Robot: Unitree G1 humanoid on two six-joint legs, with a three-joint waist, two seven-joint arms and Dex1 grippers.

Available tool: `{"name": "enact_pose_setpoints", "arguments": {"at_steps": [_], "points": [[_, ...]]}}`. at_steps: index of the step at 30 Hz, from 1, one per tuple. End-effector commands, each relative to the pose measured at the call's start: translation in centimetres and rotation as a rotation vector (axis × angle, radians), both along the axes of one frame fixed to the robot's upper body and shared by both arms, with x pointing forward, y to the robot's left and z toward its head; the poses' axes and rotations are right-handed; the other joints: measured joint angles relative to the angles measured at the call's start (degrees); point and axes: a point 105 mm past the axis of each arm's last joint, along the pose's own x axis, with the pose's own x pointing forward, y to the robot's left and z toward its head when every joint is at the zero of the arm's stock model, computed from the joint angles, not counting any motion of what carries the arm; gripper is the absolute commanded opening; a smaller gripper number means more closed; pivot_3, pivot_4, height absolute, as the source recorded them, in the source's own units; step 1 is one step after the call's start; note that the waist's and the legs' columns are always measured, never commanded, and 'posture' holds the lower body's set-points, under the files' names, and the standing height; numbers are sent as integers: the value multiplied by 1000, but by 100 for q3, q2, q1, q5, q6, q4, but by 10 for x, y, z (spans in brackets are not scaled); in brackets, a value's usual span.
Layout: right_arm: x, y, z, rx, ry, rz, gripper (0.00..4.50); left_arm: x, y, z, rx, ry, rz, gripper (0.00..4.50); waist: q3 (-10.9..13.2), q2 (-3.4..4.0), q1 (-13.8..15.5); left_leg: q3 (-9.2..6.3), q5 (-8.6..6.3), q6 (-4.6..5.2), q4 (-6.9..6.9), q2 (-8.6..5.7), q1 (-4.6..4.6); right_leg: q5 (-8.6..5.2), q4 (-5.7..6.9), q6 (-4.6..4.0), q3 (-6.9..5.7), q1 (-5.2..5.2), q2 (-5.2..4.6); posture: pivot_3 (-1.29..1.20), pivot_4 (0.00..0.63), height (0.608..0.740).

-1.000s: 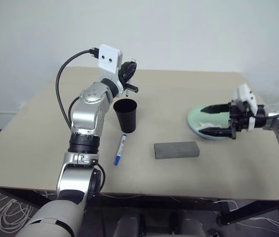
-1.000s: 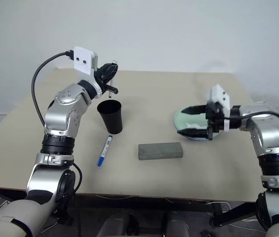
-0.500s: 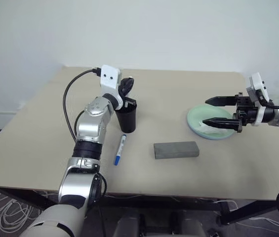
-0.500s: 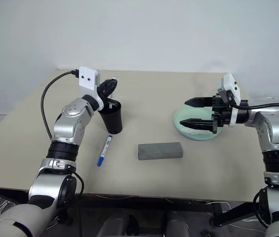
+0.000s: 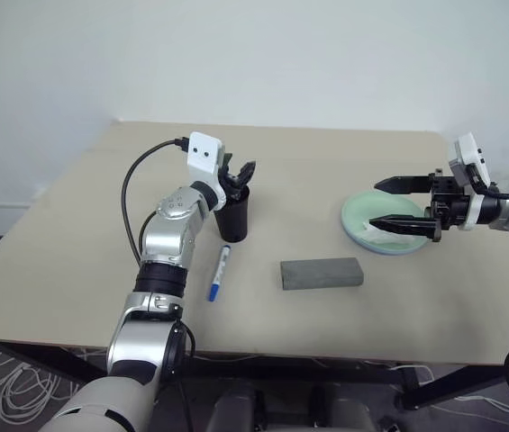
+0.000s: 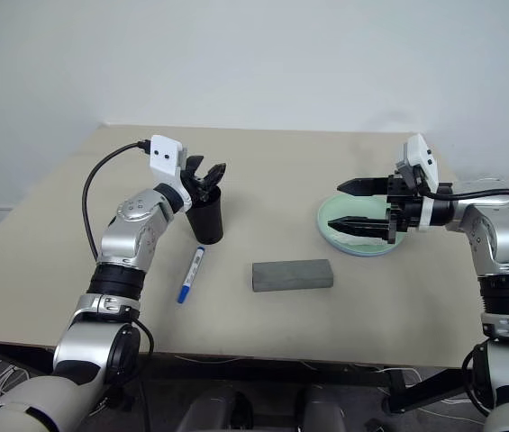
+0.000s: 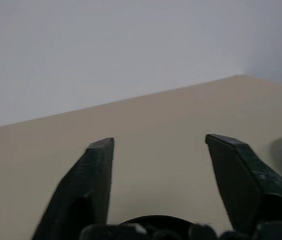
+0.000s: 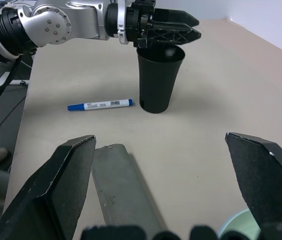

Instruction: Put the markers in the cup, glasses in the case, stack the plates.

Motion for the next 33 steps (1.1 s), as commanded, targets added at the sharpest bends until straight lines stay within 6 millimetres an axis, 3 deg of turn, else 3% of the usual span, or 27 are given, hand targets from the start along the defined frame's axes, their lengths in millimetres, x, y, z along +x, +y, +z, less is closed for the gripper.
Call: {"name": "enact_pose_setpoints", "arguments": {"at_steps": [1, 7, 11, 14, 17, 22, 26, 33], "points": [[0, 0, 12, 5, -53, 3, 4500, -1, -2, 17, -7, -55, -8, 4463, 0, 0, 1, 0, 0, 0, 0, 0, 0, 0, 0, 0, 0, 0, 0, 0, 0, 727], [0, 1, 10, 0, -52, 3, 4500, -8, -6, 31, 22, -36, -32, 4488, 1, -1, -1, 0, 0, 0, 0, 1, -1, 0, 0, 0, -1, -1, 0, 0, 0, 727], [0, 1, 9, -4, -50, 2, 4500, -44, -38, 41, 68, 55, -288, 4488, 1, -1, -1, 0, 0, -1, -2, 1, -3, 0, 1, 0, 0, -3, 1, 0, 0, 727], [1, 1, 9, -5, -49, 3, 4500, -75, -55, 36, 149, 148, -470, 4488, 0, 3, -4, -1, -1, -2, -4, 0, -2, -1, 0, 0, 0, -3, 1, 0, 0, 727], [1, 3, 7, -8, -47, 5, 4500, -96, -60, 20, 244, 251, -537, 4488, 1, 6, -7, 0, -1, -2, -5, 2, 0, -1, 0, 0, 0, -2, 2, 0, 0, 727], [0, 3, 6, -11, -46, 6, 4500, -103, -50, -15, 404, 394, -463, 4488, 1, 7, -8, -2, 3, -7, -5, 5, 5, -1, 4, -1, 1, -2, 5, 0, 0, 727], [1, 2, 5, -16, -44, 6, 4500, -107, -47, -31, 387, 503, -421, 4488, 1, 7, -6, -1, 3, -7, -5, 5, 5, -1, 3, -1, 3, -2, 4, 0, 0, 727], [3, 4, 4, -22, -44, 13, 4500, -93, -19, -62, 413, 727, -164, 4488, 2, 6, -4, -3, 2, -6, -9, 2, 3, -1, 0, -1, 3, -3, 3, 0, 0, 727]]}}
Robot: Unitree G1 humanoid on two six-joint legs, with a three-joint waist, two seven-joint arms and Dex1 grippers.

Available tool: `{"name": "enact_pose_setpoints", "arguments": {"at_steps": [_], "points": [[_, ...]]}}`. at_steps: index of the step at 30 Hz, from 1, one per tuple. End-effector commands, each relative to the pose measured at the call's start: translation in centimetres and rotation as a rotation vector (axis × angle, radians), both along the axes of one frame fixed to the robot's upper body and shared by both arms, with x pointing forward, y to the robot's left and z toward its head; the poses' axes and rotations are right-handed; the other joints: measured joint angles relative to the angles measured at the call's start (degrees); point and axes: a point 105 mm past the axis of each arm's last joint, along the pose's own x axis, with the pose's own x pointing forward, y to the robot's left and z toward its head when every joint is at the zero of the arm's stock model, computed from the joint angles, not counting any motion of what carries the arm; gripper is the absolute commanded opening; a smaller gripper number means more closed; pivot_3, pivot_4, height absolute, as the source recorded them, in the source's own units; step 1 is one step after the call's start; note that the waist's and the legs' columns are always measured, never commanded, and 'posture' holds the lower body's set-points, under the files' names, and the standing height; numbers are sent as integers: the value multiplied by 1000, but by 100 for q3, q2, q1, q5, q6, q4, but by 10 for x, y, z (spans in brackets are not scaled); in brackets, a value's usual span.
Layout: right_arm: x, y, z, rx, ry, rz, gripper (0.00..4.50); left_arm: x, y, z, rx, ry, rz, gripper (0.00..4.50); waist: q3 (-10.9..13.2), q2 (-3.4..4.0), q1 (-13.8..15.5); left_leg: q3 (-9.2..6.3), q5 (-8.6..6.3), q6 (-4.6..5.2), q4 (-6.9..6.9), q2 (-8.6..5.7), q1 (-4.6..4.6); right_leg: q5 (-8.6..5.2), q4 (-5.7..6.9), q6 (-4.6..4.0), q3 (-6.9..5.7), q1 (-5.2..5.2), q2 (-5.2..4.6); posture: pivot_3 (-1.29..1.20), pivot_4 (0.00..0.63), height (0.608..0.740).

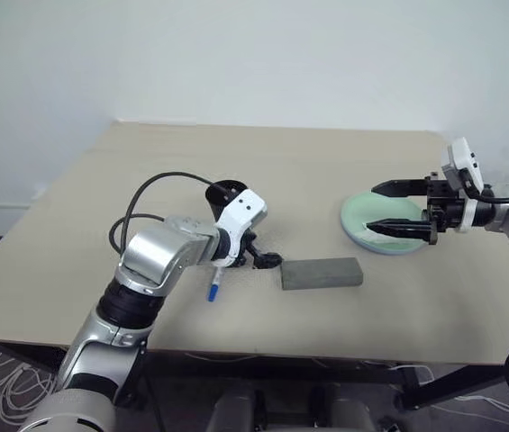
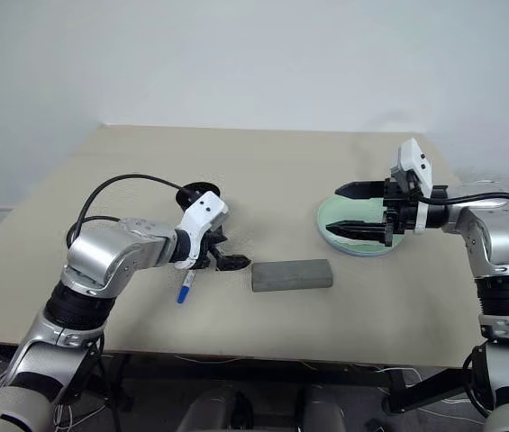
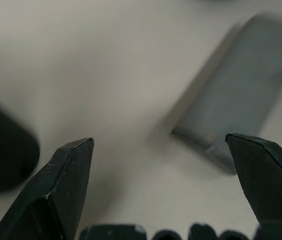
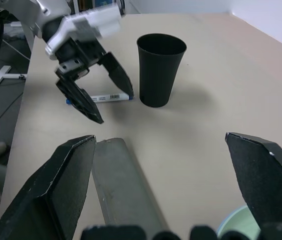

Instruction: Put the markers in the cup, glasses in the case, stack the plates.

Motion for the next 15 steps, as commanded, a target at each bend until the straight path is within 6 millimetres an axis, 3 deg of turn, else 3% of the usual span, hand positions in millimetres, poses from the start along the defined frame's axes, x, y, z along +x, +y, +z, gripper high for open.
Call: {"name": "enact_pose_setpoints", "arguments": {"at_steps": [1, 15], "points": [[2, 2, 11, 4, -47, 11, 4500, 10, 15, 1, 71, 4, 127, 4488, 0, -1, -1, 0, 0, 0, 0, 0, 0, 0, 1, 0, 0, -1, 0, 0, 0, 727], [4, 3, 6, 1, -41, 17, 4500, 18, 53, -16, 186, 60, 354, 4488, 0, -1, -1, -1, 0, -1, -2, 0, 1, 0, 1, 0, 0, -3, -4, 0, 0, 727]]}}
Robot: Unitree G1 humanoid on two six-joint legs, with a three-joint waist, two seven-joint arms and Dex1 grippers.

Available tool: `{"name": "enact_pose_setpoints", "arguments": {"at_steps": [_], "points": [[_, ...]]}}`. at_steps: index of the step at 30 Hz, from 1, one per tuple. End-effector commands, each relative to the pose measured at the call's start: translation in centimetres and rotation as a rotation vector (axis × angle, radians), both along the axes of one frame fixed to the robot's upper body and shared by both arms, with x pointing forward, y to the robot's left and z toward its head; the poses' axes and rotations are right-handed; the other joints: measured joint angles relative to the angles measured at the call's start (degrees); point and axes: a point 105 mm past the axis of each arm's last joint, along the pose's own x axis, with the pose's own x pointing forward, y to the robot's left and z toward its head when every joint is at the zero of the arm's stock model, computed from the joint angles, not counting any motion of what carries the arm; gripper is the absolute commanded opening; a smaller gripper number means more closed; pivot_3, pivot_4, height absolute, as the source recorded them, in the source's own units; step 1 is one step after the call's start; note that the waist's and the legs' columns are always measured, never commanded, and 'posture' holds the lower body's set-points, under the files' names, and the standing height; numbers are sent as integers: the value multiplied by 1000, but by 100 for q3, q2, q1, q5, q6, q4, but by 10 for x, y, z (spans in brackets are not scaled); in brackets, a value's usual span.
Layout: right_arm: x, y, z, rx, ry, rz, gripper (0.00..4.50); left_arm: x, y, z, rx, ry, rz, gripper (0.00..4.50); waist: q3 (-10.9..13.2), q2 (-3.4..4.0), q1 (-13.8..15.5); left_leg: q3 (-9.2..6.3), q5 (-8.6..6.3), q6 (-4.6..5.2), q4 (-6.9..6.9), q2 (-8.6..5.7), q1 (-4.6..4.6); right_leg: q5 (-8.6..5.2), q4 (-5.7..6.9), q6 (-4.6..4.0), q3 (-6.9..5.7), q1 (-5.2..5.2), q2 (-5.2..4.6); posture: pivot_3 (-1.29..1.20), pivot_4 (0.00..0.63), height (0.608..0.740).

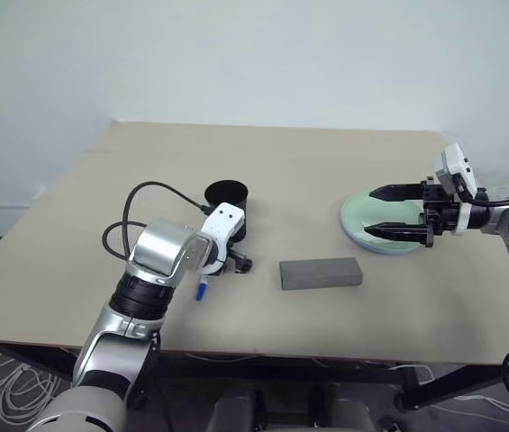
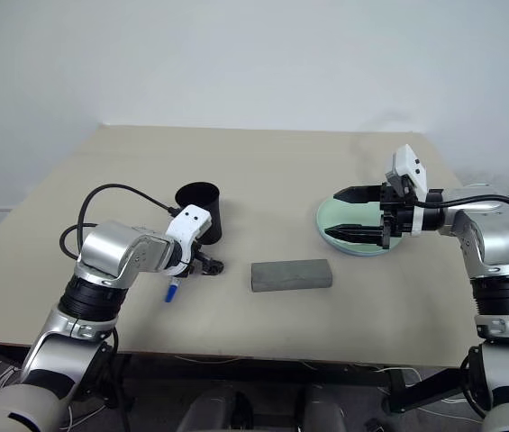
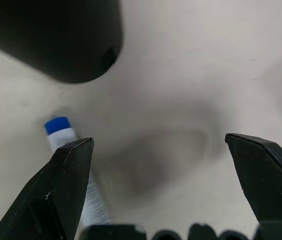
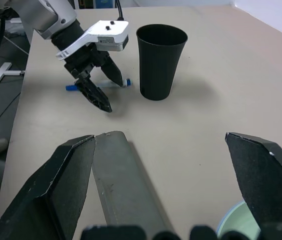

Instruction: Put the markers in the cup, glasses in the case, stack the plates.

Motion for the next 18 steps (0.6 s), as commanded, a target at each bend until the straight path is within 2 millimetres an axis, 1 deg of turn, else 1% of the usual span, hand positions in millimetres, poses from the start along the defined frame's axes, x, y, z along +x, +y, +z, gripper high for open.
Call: {"name": "enact_pose_setpoints", "arguments": {"at_steps": [1, 6, 12, 17, 18], "points": [[1, 2, 14, 11, -58, 14, 4500, 9, 12, 7, 27, -48, 54, 4488, 0, 0, -1, 0, 0, 0, 0, 0, 0, 0, 0, 0, 0, -1, 0, 0, 0, 727], [1, 2, 14, 8, -56, 17, 4500, 10, 10, 9, 19, -53, 48, 4488, 0, 0, 0, 0, 0, 0, -3, -1, -1, 0, -1, 0, 0, -2, -4, 0, 0, 727], [1, 2, 13, 5, -55, 17, 4500, 9, 9, 24, 16, -78, 9, 4488, 0, 0, -2, 1, 0, -2, -7, -1, -1, 0, 0, 0, -1, -6, -5, 0, 0, 727], [1, 2, 13, 4, -54, 16, 4500, 5, 13, 41, 17, -97, -29, 4488, 0, 0, -2, 1, -1, -2, -9, -2, -1, 0, -2, 0, -1, -6, -5, 0, 0, 727], [1, 2, 13, 3, -54, 16, 4500, 5, 15, 46, -8, -98, -20, 4488, 0, 0, -2, 1, -1, -2, -9, -2, -1, 0, -2, 0, -1, -6, -5, 0, 0, 727]]}}
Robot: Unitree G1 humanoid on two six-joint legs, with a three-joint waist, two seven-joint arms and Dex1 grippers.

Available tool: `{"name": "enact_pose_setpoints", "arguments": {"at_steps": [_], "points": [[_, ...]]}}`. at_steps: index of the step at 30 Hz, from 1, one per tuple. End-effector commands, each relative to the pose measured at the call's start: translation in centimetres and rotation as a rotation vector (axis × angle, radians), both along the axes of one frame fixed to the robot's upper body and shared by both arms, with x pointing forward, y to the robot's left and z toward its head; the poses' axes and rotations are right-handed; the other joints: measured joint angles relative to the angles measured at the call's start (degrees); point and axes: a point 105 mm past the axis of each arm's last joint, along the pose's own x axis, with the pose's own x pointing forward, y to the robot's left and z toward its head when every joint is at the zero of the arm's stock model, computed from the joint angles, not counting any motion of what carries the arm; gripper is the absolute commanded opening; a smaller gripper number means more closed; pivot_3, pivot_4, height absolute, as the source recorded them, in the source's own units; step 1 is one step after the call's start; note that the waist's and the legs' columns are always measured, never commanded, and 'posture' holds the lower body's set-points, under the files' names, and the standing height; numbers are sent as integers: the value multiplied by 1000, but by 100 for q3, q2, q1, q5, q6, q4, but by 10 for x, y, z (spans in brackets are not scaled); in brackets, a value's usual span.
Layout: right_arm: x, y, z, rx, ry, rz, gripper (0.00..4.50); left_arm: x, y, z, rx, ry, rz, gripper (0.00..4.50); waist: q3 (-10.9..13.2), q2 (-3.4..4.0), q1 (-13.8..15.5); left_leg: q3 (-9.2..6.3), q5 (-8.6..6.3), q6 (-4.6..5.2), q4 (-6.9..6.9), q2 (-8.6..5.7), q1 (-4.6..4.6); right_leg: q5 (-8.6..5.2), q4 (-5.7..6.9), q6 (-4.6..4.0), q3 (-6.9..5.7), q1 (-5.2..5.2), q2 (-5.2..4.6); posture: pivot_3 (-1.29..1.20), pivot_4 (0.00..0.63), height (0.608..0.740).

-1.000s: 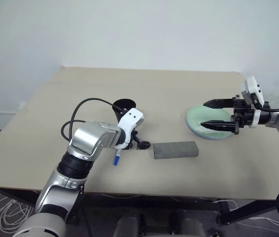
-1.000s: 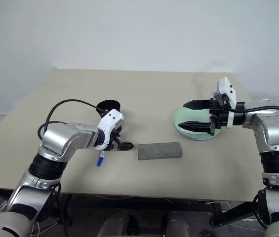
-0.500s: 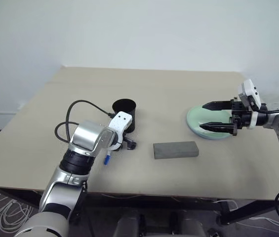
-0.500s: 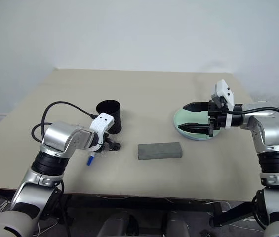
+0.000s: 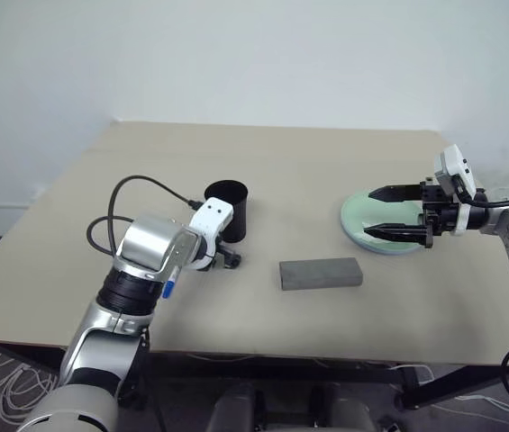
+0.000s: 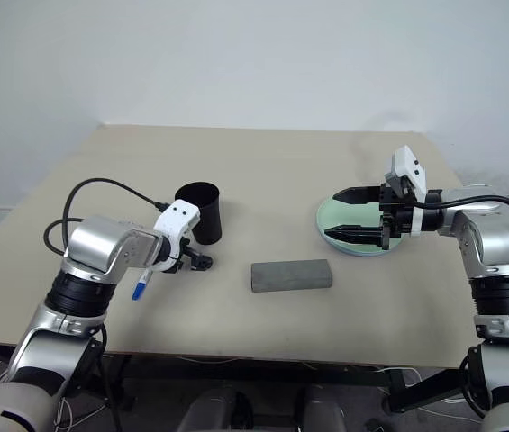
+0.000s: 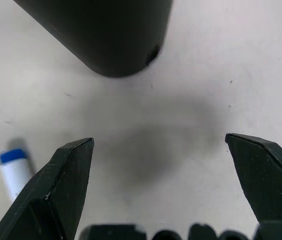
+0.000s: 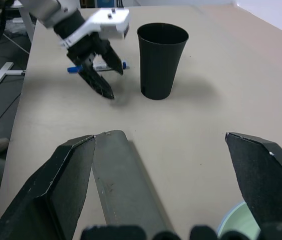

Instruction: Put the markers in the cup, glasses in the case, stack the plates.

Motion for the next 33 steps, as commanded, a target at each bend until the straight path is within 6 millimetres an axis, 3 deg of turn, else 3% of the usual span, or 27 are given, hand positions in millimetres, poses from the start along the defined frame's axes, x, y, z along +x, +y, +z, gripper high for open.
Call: {"name": "enact_pose_setpoints", "arguments": {"at_steps": [1, 7, 12, 24, 33], "points": [[1, 2, 14, 8, -55, 12, 4500, 1, -1, 30, -62, -57, -24, 4488, 0, 0, -1, 0, 0, 0, -1, 0, 0, 0, -1, 0, 0, 0, 0, 0, 0, 727], [2, 3, 13, 6, -51, 13, 4500, -5, 20, 47, -53, -68, -37, 4488, 0, 0, -7, 1, 1, -7, -5, 1, 1, 0, 1, 0, 0, -4, 1, 0, 0, 727], [2, 4, 12, 7, -48, 18, 4500, -8, 44, 49, -22, -57, 24, 4488, 0, 0, 1, 0, 1, -8, -8, 1, 1, 0, 0, 0, 0, -4, 2, 0, 0, 727], [3, 5, 13, 7, -50, 24, 4500, -7, 83, 15, -18, 17, 236, 4488, 0, 0, -2, 2, 4, -17, -16, 1, 1, 0, 0, 0, 0, -9, 1, 0, 0, 727], [5, 7, 13, 8, -53, 28, 4500, 7, 89, -1, -36, 27, 325, 4488, 0, -2, -1, 4, 5, -20, -18, 0, 1, 0, -1, -1, 0, -10, -1, 0, 0, 727]]}}
